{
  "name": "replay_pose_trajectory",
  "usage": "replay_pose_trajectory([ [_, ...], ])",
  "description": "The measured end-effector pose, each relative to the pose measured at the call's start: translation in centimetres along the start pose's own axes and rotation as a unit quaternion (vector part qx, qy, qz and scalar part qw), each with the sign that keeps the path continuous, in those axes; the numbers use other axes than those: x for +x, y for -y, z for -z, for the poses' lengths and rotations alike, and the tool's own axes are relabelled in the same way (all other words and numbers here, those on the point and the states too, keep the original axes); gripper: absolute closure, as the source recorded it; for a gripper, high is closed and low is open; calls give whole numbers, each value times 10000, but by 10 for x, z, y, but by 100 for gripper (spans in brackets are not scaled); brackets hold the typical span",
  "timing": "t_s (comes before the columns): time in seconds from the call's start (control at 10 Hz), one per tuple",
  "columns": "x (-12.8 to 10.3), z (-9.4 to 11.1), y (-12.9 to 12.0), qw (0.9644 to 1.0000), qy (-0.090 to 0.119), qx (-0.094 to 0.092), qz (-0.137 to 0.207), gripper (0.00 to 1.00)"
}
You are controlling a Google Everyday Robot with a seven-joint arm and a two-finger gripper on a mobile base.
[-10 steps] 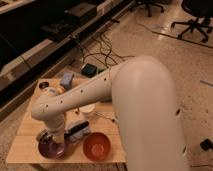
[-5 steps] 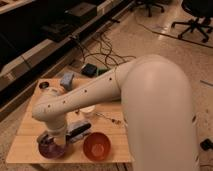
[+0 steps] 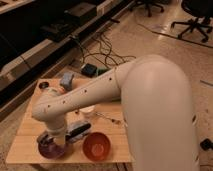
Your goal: Place brush in purple bowl
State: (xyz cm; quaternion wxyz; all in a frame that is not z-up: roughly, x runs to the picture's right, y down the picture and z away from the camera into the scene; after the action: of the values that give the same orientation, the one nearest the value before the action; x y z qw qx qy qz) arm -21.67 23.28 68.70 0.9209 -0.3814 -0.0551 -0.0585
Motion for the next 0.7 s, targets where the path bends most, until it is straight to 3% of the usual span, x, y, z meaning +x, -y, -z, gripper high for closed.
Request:
replay_pose_trajectory([
  [0.3, 0, 0, 0, 10000, 1, 0, -3, 24],
  [0.7, 0, 0, 0, 10000, 3, 0, -2, 20],
])
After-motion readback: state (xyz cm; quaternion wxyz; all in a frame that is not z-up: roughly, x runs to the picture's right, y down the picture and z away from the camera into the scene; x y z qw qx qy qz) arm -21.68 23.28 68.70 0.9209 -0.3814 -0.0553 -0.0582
